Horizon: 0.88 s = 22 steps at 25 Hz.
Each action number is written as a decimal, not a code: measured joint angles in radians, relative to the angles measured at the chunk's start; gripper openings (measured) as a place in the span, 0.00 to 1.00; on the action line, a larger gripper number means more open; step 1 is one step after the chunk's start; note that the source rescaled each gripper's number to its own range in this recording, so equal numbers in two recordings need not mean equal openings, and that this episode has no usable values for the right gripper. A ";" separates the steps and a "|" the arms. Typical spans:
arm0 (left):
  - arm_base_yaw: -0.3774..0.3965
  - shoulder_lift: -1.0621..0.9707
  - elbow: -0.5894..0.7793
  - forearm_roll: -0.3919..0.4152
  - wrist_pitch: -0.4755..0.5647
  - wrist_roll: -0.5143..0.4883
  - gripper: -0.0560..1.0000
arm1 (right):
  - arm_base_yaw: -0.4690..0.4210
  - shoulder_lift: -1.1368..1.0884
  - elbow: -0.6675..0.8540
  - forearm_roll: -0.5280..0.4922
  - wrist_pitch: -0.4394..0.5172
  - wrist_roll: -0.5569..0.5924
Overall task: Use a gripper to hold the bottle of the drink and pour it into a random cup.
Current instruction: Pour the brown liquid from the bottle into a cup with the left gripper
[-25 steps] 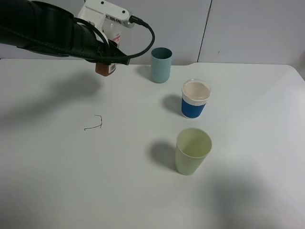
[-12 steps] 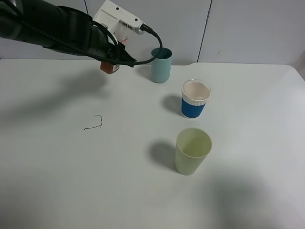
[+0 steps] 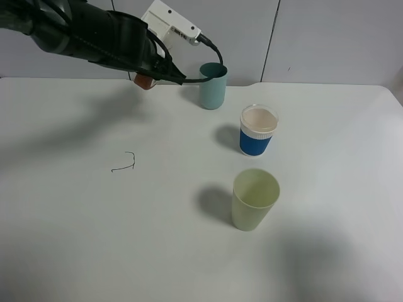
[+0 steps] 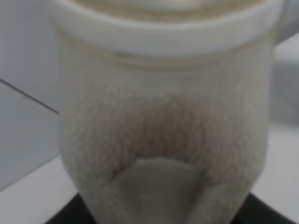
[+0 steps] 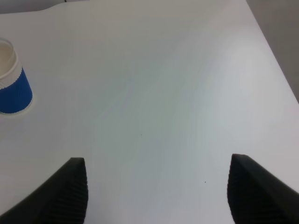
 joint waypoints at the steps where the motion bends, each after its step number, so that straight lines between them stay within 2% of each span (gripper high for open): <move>1: -0.003 0.007 -0.010 0.000 -0.003 0.007 0.07 | 0.000 0.000 0.000 0.000 0.000 0.000; 16: -0.014 0.140 -0.191 -0.002 -0.108 0.105 0.06 | 0.000 0.000 0.000 0.000 0.000 0.000; 22: -0.033 0.218 -0.305 -0.004 -0.173 0.185 0.06 | 0.000 0.000 0.000 0.000 0.000 0.000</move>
